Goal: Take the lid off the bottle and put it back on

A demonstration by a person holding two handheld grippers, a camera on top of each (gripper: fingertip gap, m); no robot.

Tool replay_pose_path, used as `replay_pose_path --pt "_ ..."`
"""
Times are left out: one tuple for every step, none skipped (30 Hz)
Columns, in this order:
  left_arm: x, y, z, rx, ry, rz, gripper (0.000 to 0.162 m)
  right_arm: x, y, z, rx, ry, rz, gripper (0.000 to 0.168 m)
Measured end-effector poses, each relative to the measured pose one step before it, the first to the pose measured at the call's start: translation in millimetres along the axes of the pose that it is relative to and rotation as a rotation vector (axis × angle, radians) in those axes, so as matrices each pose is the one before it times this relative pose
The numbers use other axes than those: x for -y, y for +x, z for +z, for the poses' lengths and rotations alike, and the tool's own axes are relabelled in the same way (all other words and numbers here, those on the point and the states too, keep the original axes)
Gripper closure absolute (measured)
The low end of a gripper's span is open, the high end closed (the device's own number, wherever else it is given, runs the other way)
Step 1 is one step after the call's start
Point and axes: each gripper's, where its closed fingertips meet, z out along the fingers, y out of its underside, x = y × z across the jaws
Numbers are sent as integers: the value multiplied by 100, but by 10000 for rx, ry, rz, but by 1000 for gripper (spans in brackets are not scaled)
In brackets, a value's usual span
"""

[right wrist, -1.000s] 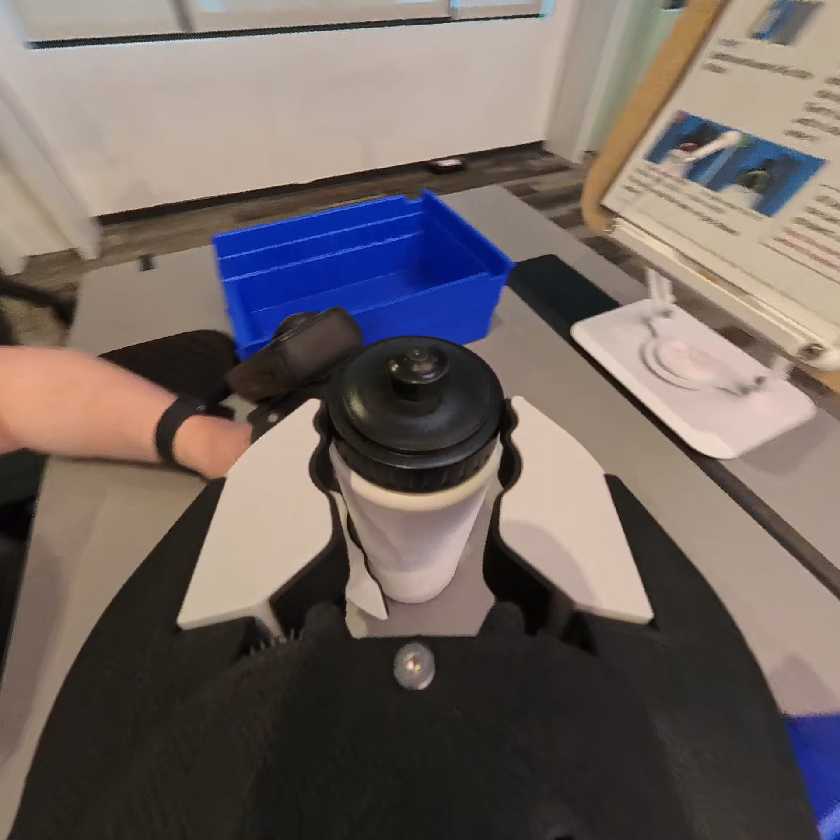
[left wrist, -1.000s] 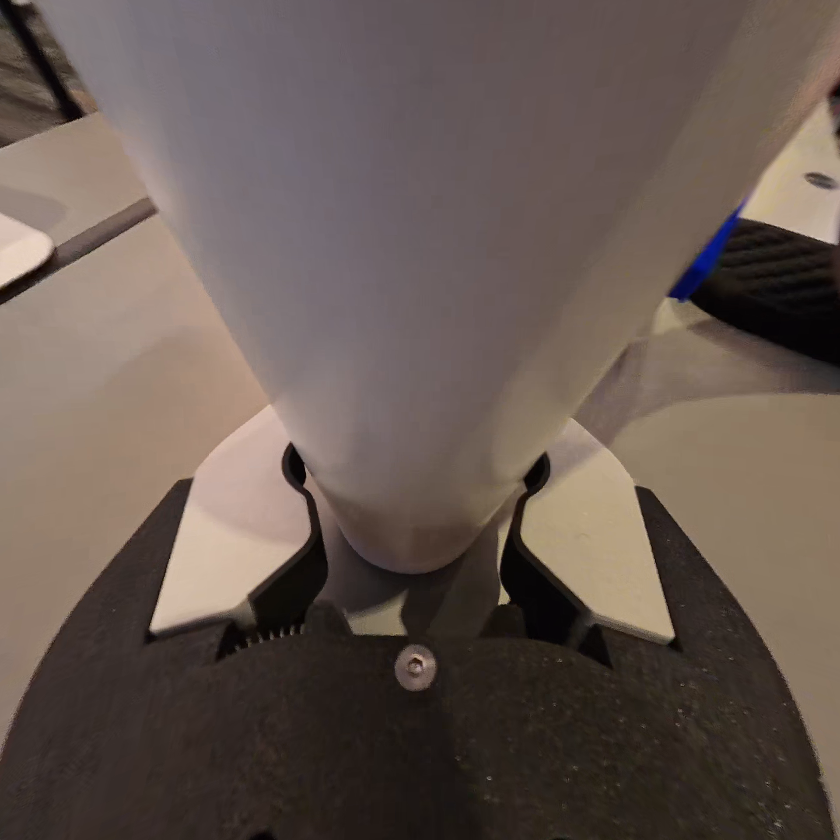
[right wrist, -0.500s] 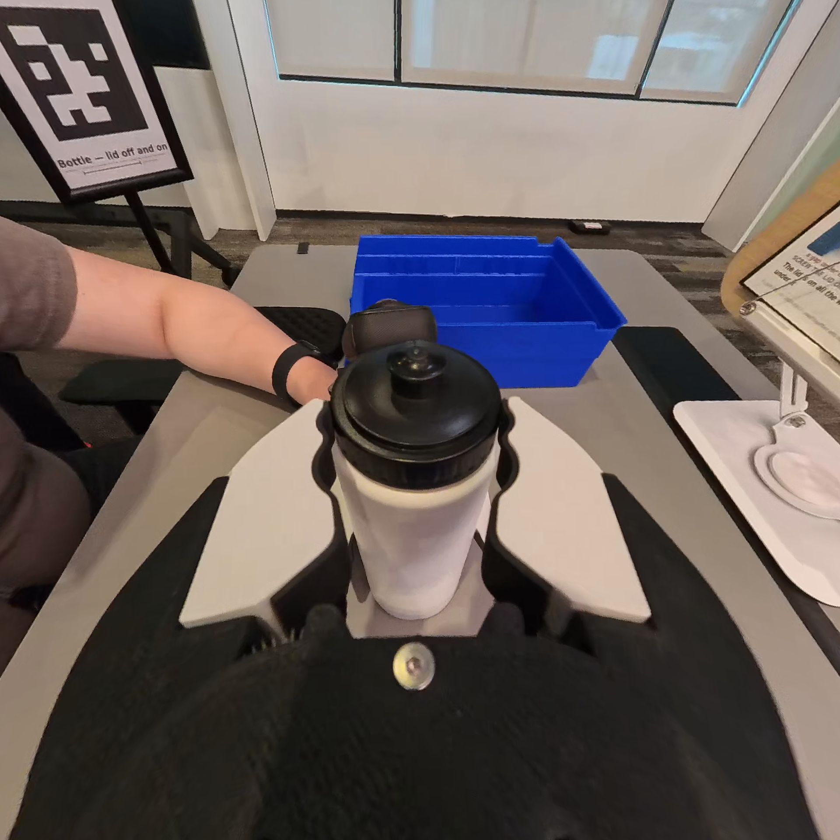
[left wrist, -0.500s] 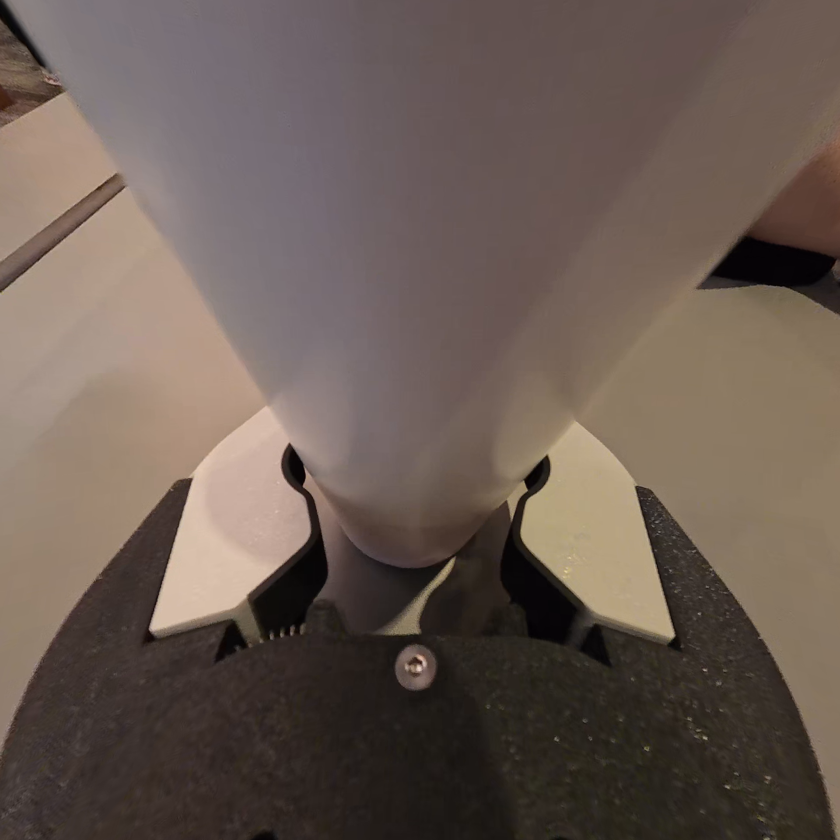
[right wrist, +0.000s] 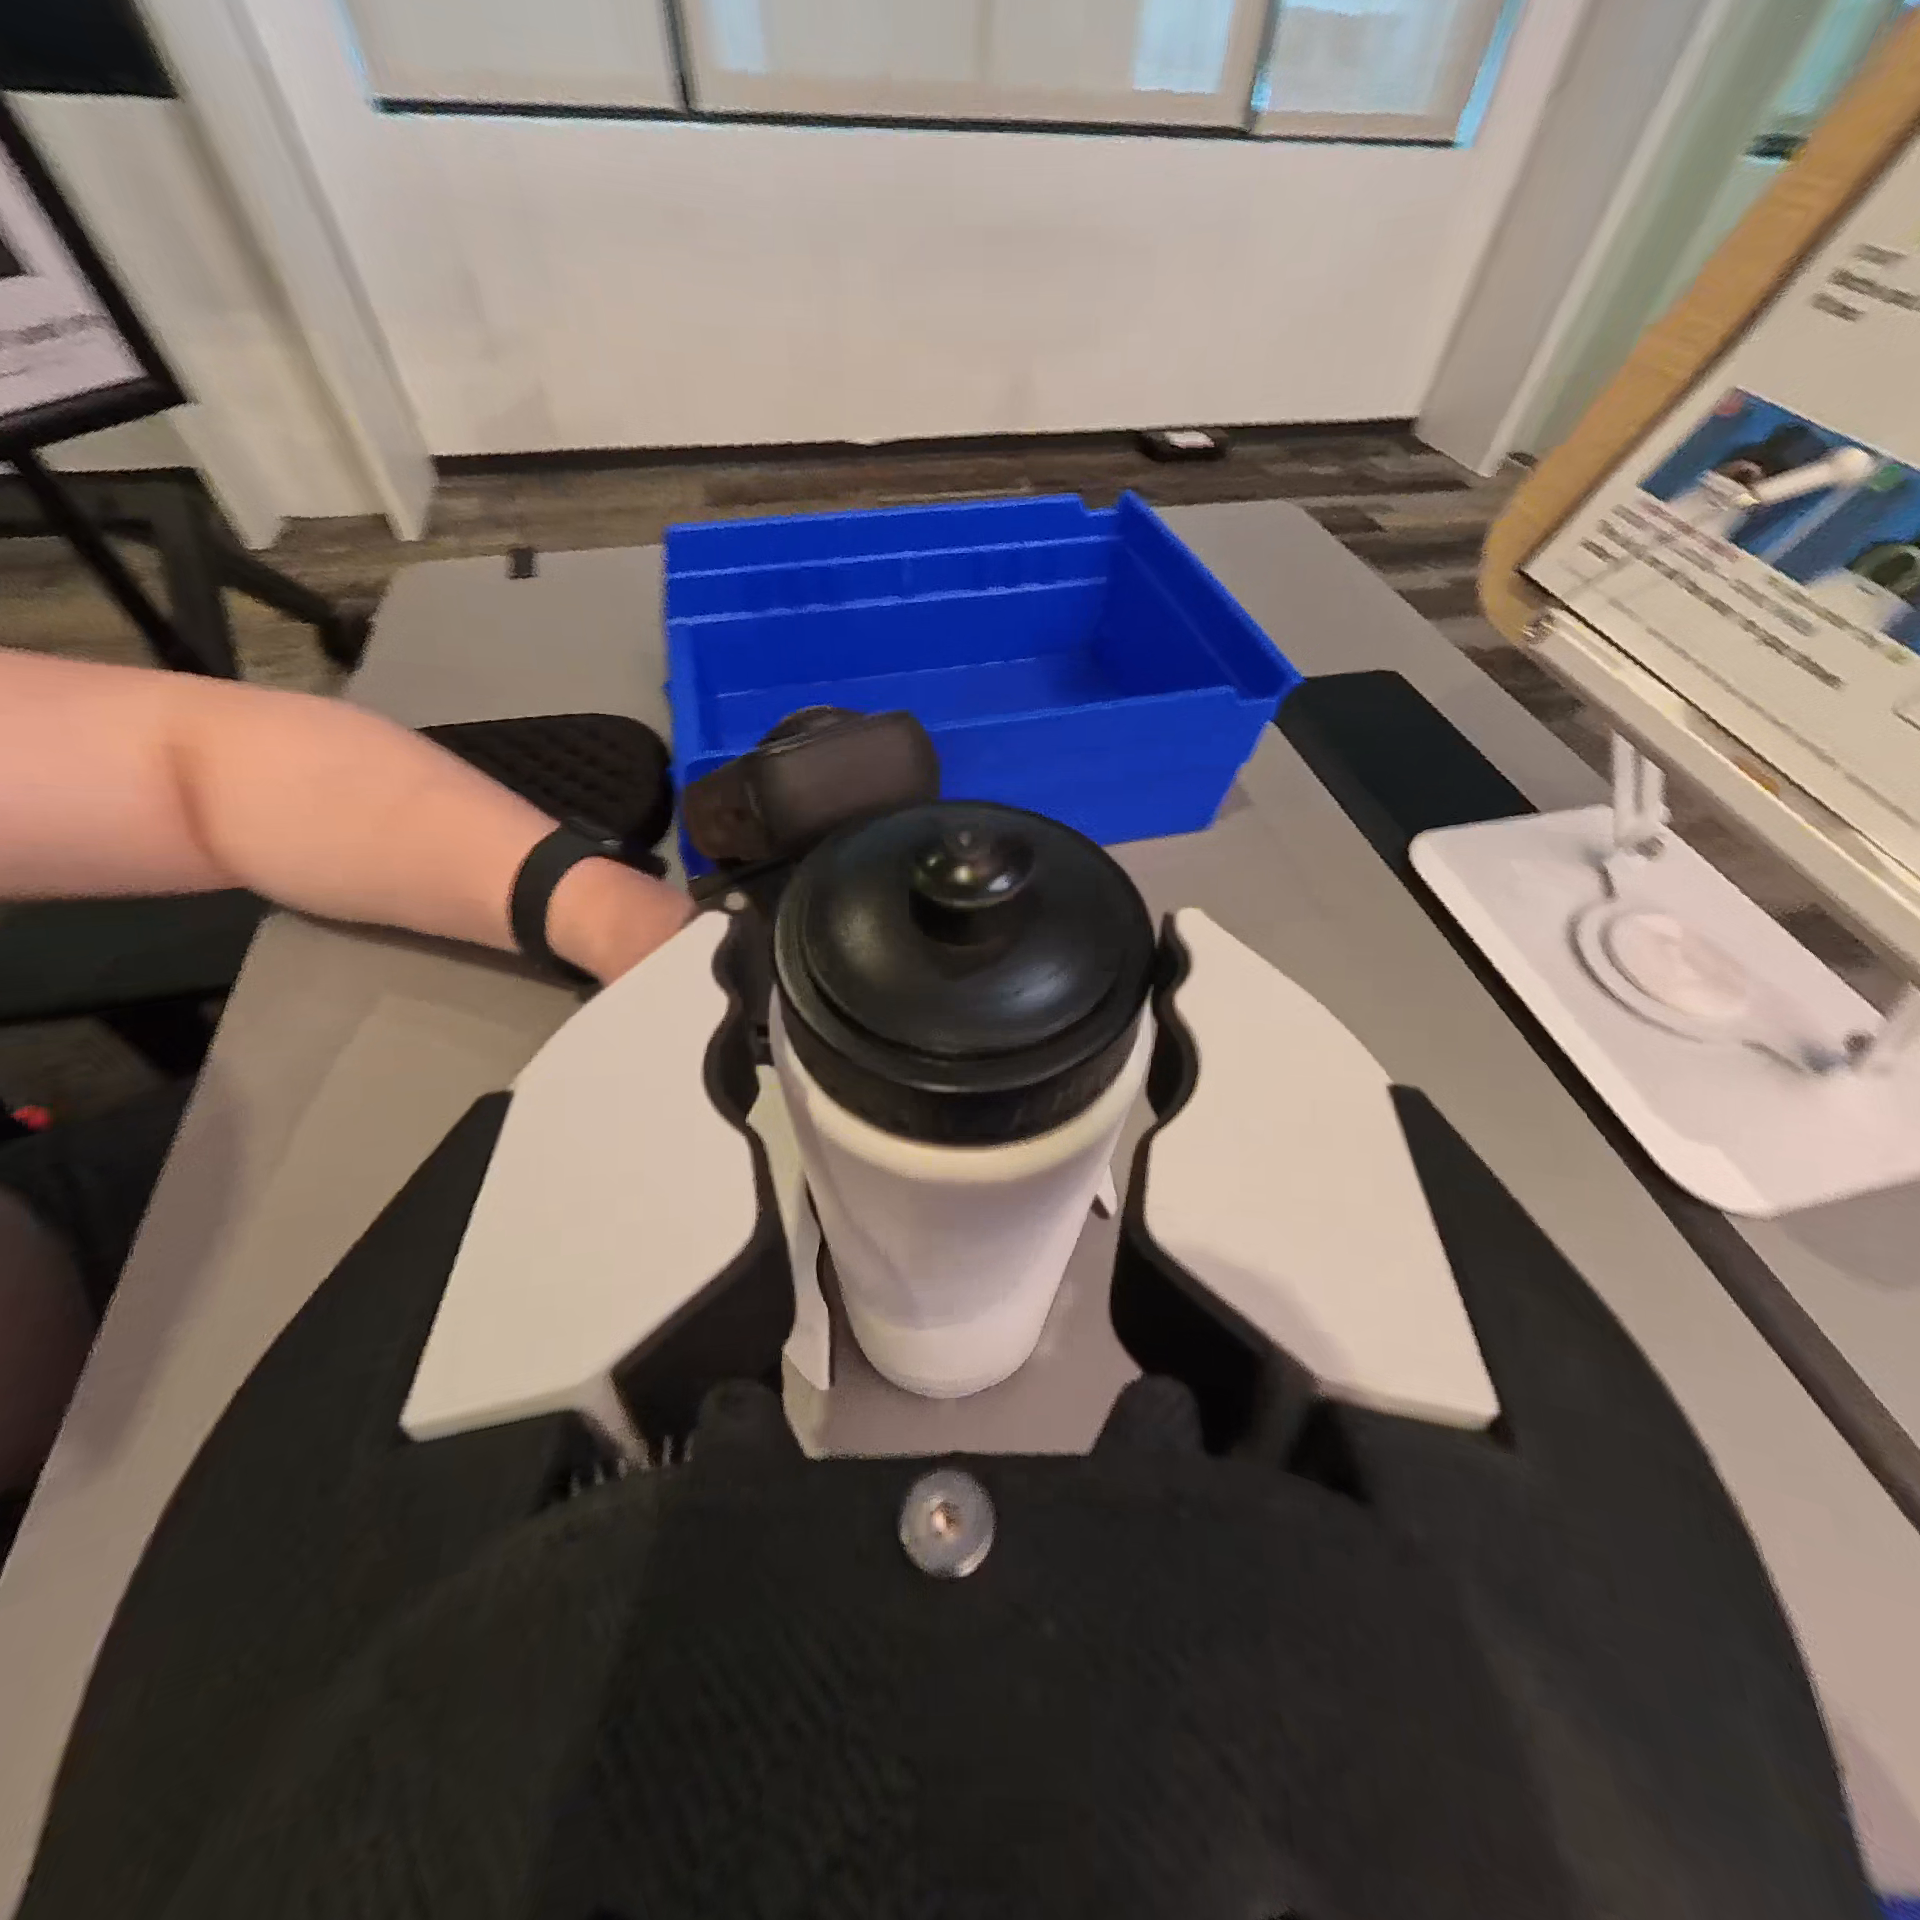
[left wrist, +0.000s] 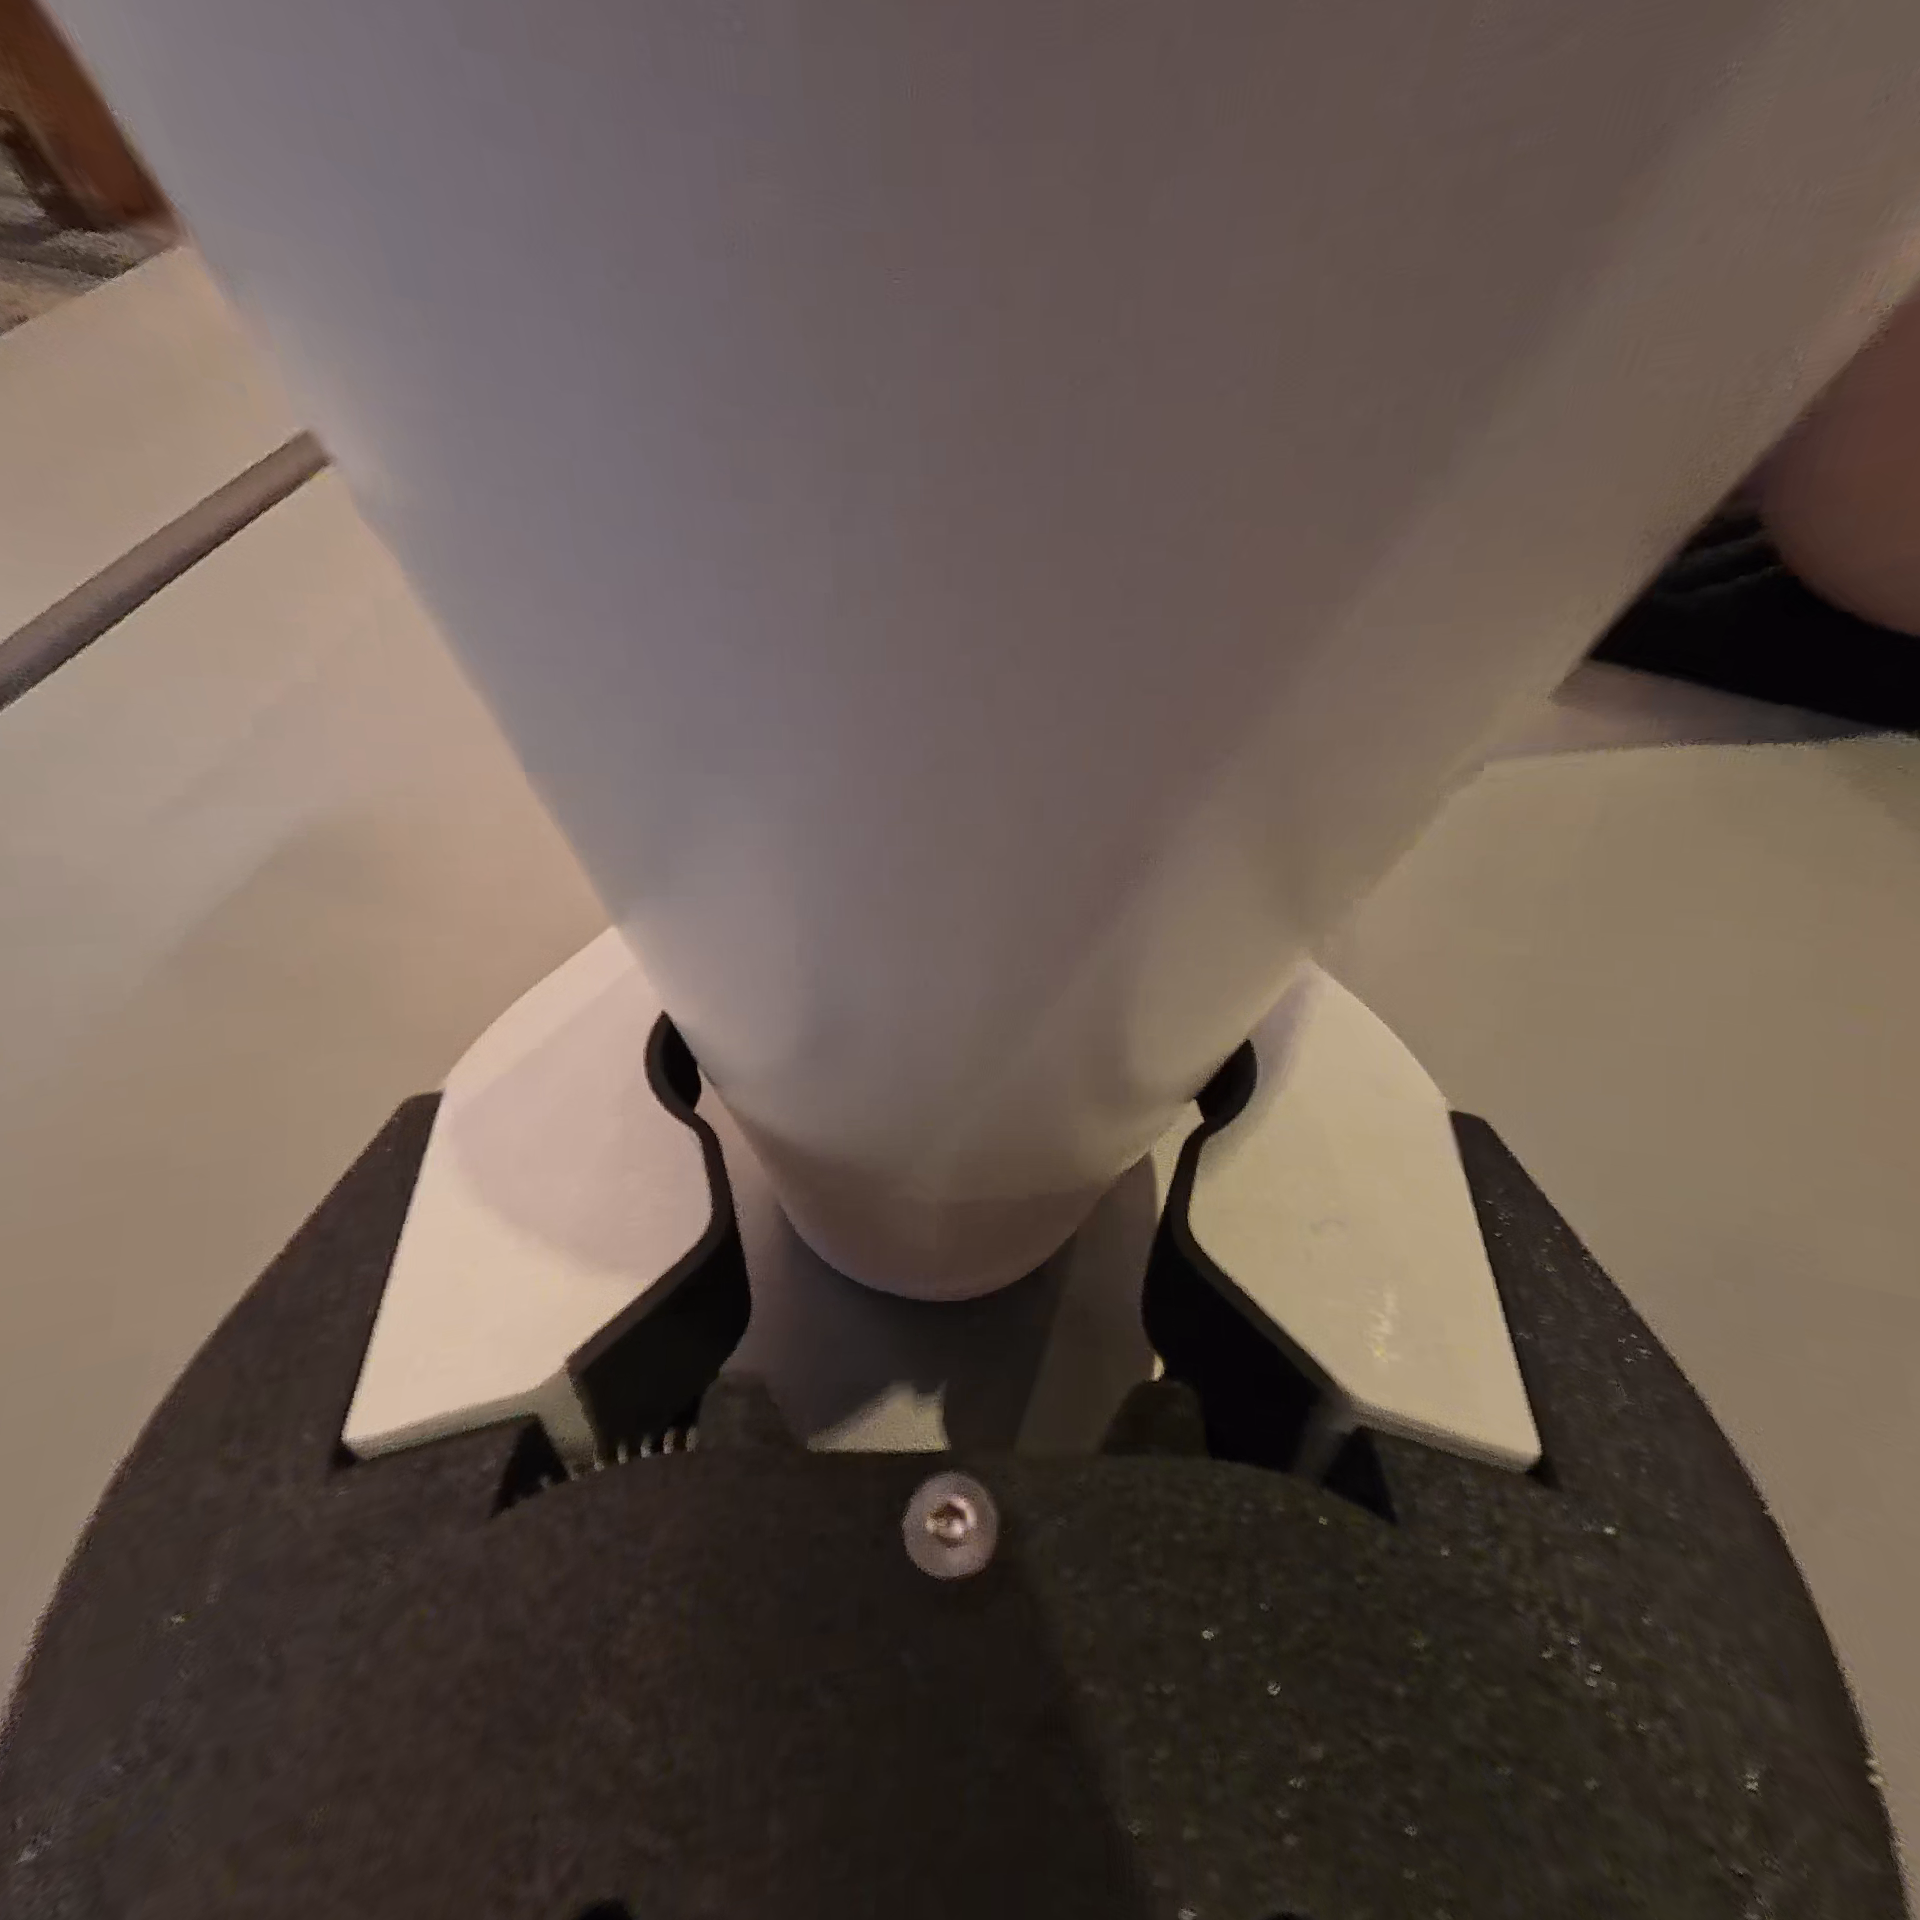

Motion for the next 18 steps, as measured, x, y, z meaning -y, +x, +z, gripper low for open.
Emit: replay_pose_path --pt "8 524 75 -280 -11 176 66 145 -353 -328 478 218 -47 93" --pt "32 583 98 -318 13 187 66 115 -421 -265 484 208 34 93" --pt "3 313 69 -120 -40 145 66 -5 -341 -160 395 95 79 94" --pt "7 228 44 -70 -61 115 66 -116 -208 -69 257 -8 68 97" --pt "-2 147 29 -43 -42 72 66 -71 -161 -51 152 -26 7 97" --pt "12 42 13 24 -6 50 66 -2 44 -40 -58 -38 -55 97" --pt "-25 -61 10 41 -33 -91 66 7 226 38 -233 -86 -23 97" --pt "-17 -153 0 74 -32 -154 66 19 232 100 -261 -100 53 97" --pt "-21 -338 -48 229 -21 -38 66 33 246 169 -283 -68 92 97" --pt "-48 -371 -68 219 -52 -102 66 40 411 202 -412 -41 252 97" --pt "-74 -492 -88 253 -80 -229 66 30 691 219 -615 -45 461 97" --pt "-34 -480 -76 191 -12 -363 67 71 701 233 -712 5 552 97" --pt "54 -309 -49 93 87 -247 67 109 420 223 -656 63 468 97" --pt "-10 -362 -51 188 -17 -107 67 56 147 175 -572 13 160 97" --pt "-103 -337 -39 218 -107 79 66 -5 -169 104 -371 -72 -218 97" --pt "-38 -171 -71 124 -48 173 66 -12 -266 -5 -171 -126 -293 97" --pt "-22 -10 -76 3 -14 156 66 -28 -243 -75 11 -131 -167 97" --pt "1 117 -43 -82 29 108 66 -37 -300 -104 223 -107 -210 97"
